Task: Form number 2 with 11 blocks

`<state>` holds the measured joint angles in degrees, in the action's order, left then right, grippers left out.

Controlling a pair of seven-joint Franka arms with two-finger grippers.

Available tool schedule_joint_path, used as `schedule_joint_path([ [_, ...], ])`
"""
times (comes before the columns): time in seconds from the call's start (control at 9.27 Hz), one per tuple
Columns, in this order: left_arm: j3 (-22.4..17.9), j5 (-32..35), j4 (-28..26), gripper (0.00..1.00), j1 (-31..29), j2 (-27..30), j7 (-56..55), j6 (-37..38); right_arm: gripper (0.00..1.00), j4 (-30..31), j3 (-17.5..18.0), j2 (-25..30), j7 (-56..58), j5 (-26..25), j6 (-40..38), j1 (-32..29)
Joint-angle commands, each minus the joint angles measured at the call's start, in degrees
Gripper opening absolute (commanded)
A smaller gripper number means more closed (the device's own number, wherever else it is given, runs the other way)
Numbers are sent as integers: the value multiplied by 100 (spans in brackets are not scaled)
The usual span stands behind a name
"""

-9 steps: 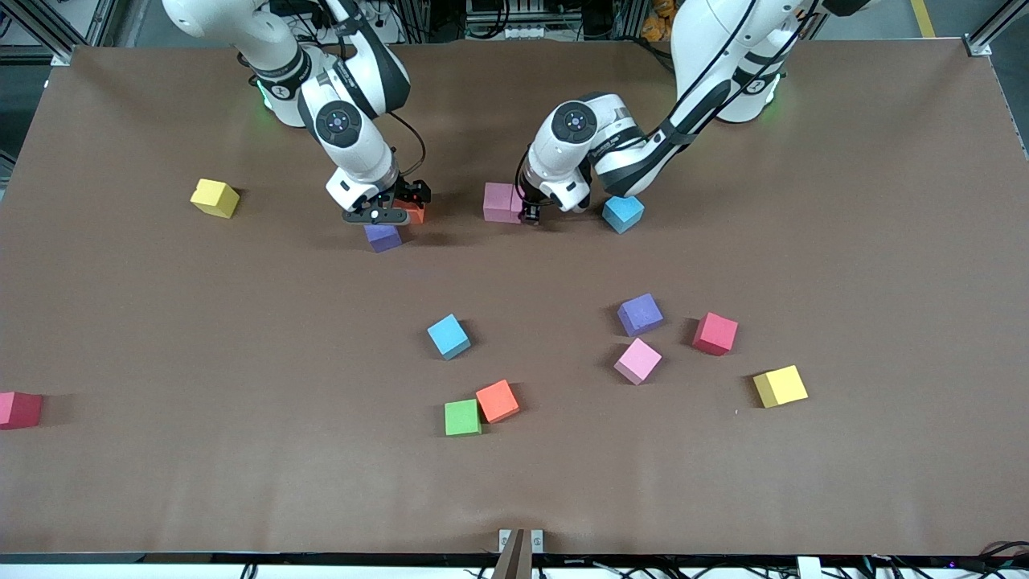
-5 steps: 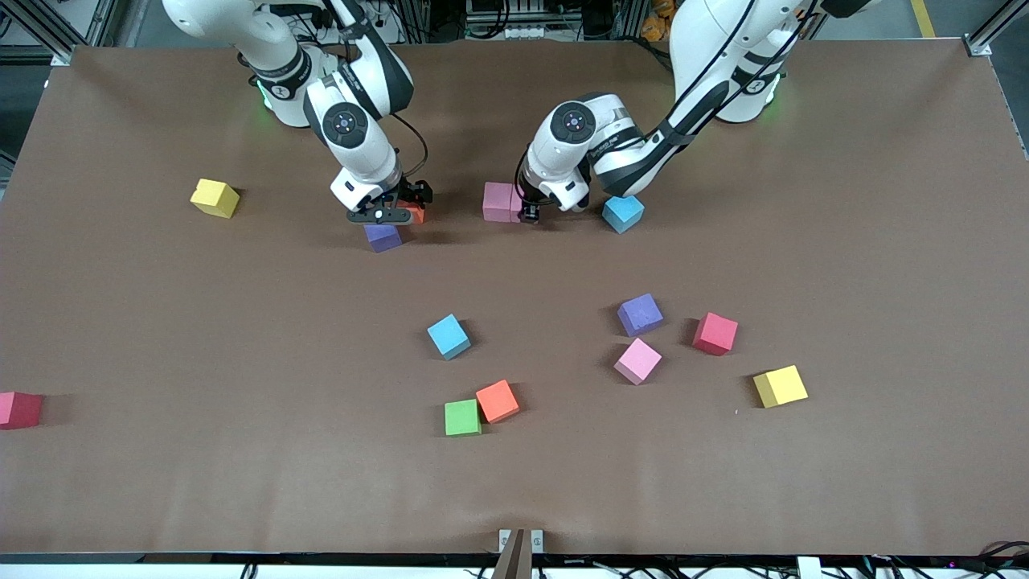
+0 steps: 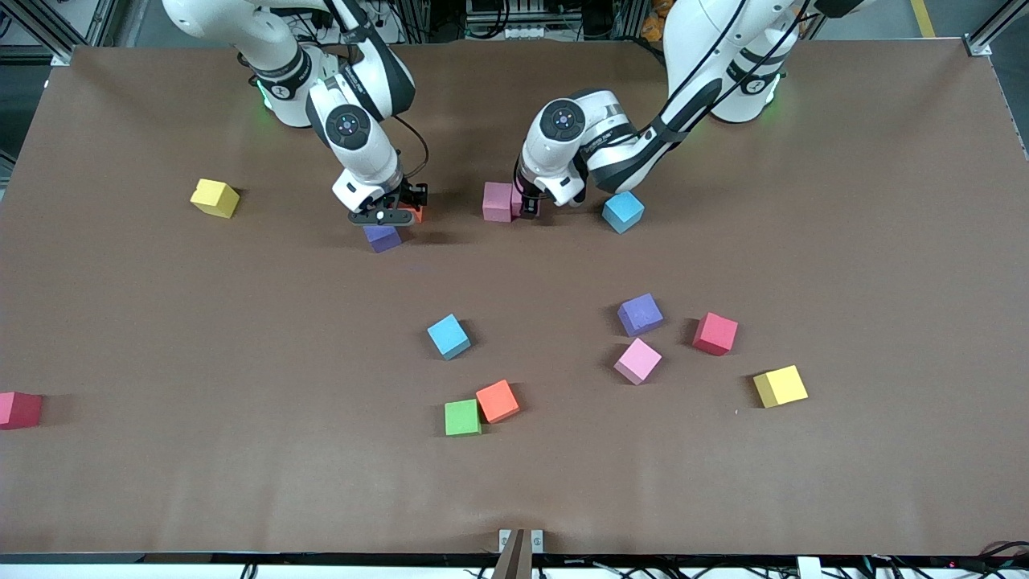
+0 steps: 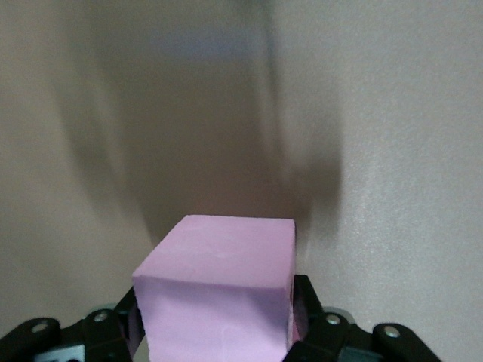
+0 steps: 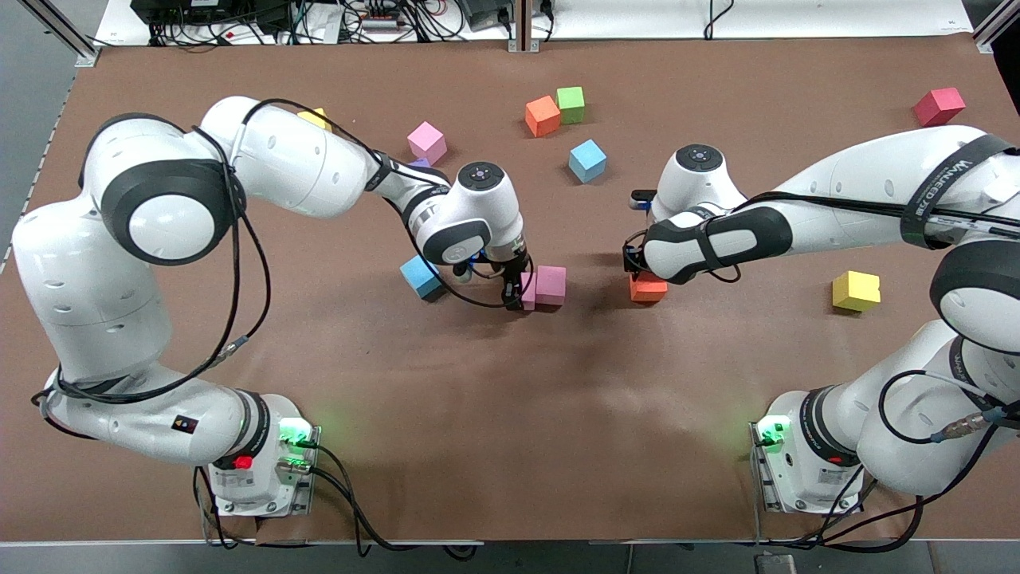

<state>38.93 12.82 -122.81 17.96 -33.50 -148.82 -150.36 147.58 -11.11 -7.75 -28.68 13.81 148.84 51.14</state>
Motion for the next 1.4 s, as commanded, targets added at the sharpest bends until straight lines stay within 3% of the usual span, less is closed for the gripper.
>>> schedule_joint_path([
  [0.0,45,-42,56,80,-64,272,-148,418,1,16,-5,-7,74,139,23,71],
  [0.22,53,-42,239,80,-134,387,-165,813,0,-10,39,98,82,139,-90,71],
  [0.32,149,-51,336,80,-230,414,-157,1050,0,-193,39,220,91,131,-570,71],
  [0.43,333,-42,372,80,-432,431,-165,1183,0,-386,30,291,100,130,-993,62],
  [0.75,1194,-42,390,80,-1397,458,-122,1613,0,-450,56,695,828,122,-1164,62],
  [0.97,1651,10,364,80,-1978,458,-69,2008,0,-651,345,854,1214,113,-1181,62],
  [1.19,1741,150,154,80,-2453,475,176,2115,0,-880,338,828,3386,95,-1565,45],
  [1.29,1750,316,-39,80,-2690,597,369,2116,0,-950,338,854,3448,95,-1586,36],
])
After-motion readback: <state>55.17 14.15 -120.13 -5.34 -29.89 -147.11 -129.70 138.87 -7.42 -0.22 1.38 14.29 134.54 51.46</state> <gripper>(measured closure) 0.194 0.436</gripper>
